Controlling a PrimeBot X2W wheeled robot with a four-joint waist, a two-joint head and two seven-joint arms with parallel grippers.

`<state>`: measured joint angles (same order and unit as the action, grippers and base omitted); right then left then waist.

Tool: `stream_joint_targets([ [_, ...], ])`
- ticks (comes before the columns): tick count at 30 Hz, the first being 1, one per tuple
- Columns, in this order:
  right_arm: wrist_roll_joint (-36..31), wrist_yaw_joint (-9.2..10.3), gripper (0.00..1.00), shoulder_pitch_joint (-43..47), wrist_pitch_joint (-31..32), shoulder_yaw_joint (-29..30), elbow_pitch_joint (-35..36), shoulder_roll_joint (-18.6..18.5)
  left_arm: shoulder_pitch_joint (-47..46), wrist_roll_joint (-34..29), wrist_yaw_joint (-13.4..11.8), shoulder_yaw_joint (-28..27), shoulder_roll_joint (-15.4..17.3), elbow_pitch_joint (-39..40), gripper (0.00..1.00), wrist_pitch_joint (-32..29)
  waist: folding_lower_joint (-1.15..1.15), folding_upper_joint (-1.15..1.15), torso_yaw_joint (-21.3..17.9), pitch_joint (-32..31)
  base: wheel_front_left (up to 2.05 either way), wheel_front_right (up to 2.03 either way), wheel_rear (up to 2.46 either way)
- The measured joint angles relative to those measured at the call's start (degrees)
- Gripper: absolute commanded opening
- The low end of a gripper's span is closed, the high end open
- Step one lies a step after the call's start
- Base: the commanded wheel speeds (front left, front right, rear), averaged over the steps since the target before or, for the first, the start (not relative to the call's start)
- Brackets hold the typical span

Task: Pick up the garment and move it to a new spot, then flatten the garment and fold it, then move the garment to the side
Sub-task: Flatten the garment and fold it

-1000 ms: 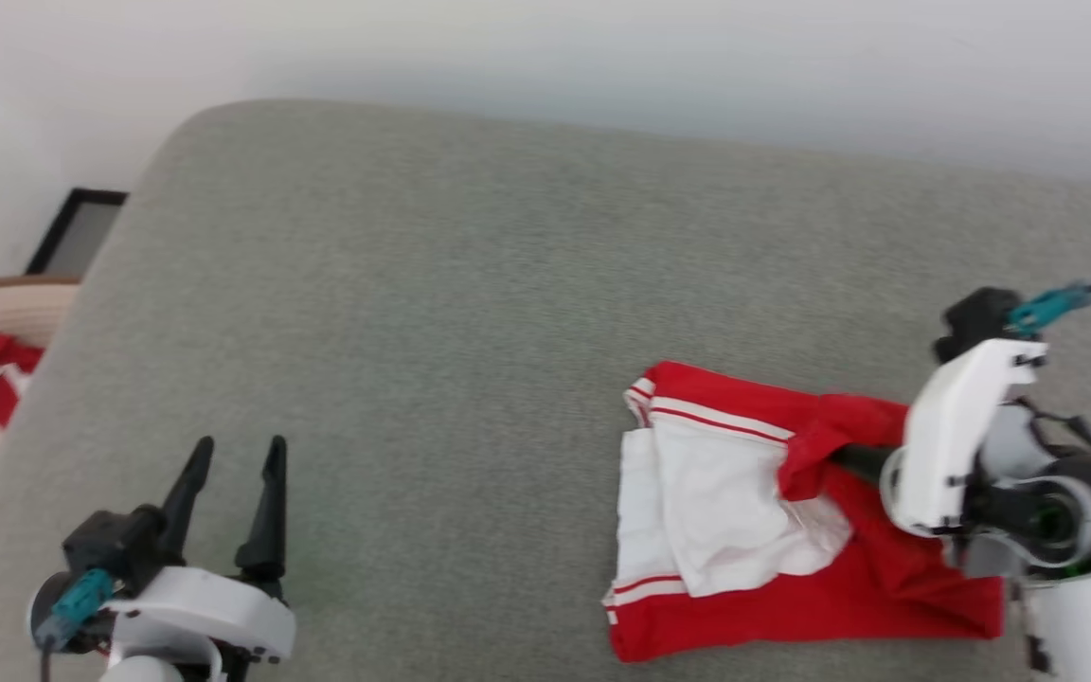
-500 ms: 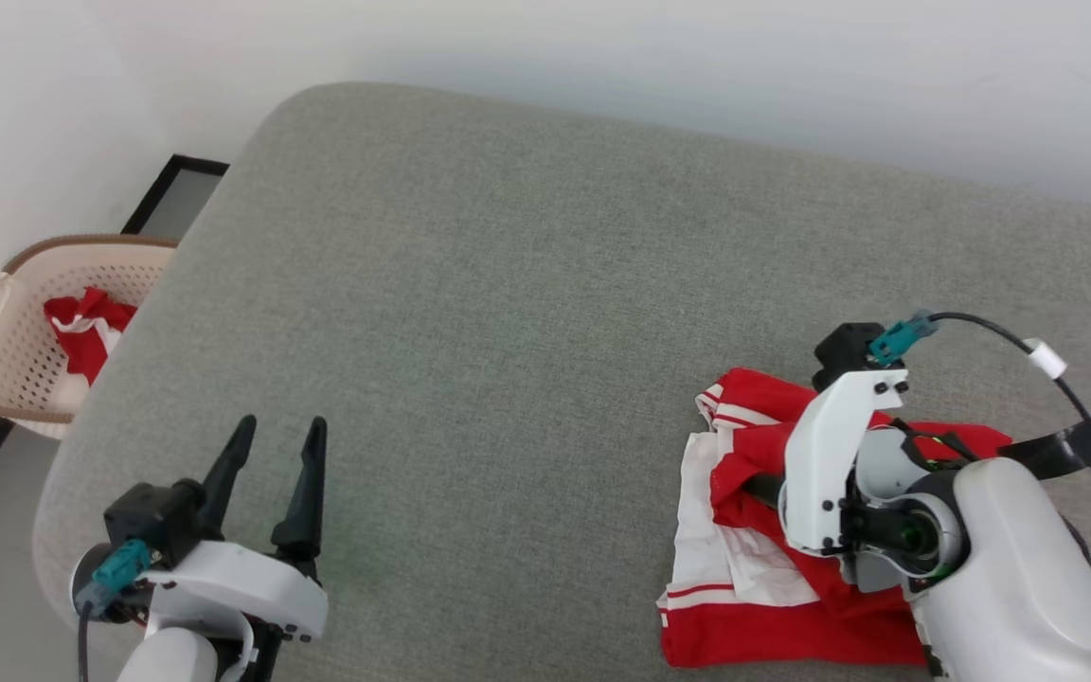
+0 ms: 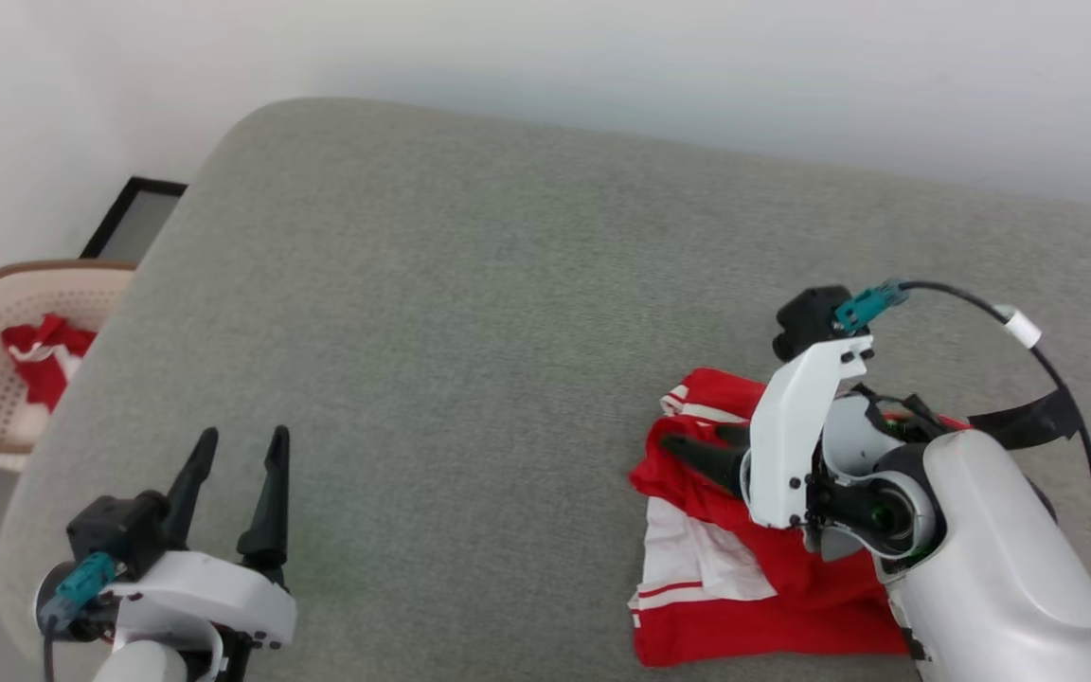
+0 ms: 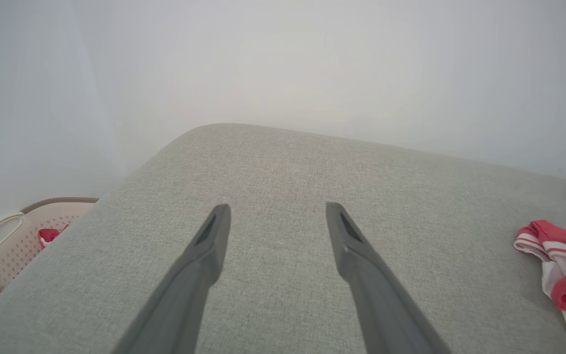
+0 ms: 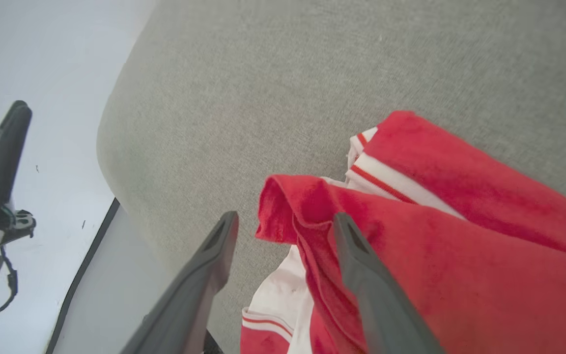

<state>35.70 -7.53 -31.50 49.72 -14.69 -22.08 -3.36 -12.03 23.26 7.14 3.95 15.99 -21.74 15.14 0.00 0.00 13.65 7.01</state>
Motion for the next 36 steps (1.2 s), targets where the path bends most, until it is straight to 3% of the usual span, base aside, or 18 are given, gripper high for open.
stream_joint_targets([
  [10, 6.76, 0.00, 1.00, 3.26, -5.82, -2.71, 11.69, -7.34, 2.73, -0.01, 0.02, -2.50, 1.48, 0.85, 1.00, 0.00, 0.00, 0.00, -5.35, -1.34, 0.00, 0.00, 0.00],
  [16, 8.68, 0.00, 1.00, 6.32, -14.51, -2.09, 14.50, -12.59, 4.79, -0.07, -0.08, -4.01, 2.35, 1.45, 1.00, 0.00, 0.00, 0.00, -9.28, -2.47, 0.00, 0.00, 0.00],
  [25, 5.71, 0.00, 1.00, 9.85, -33.49, -1.21, 13.25, -19.37, 8.08, -0.04, -0.59, -5.63, 3.19, 2.22, 1.00, 0.00, 0.00, 0.00, -14.91, -4.33, 0.00, 0.00, 0.00],
  [36, 3.37, 0.00, 1.00, 15.44, -51.87, 1.25, 6.30, -23.32, 13.14, -0.20, -1.09, -8.79, 3.60, 4.95, 1.00, 0.00, 0.00, 0.00, -19.27, -7.00, 0.00, 0.00, 0.00],
])
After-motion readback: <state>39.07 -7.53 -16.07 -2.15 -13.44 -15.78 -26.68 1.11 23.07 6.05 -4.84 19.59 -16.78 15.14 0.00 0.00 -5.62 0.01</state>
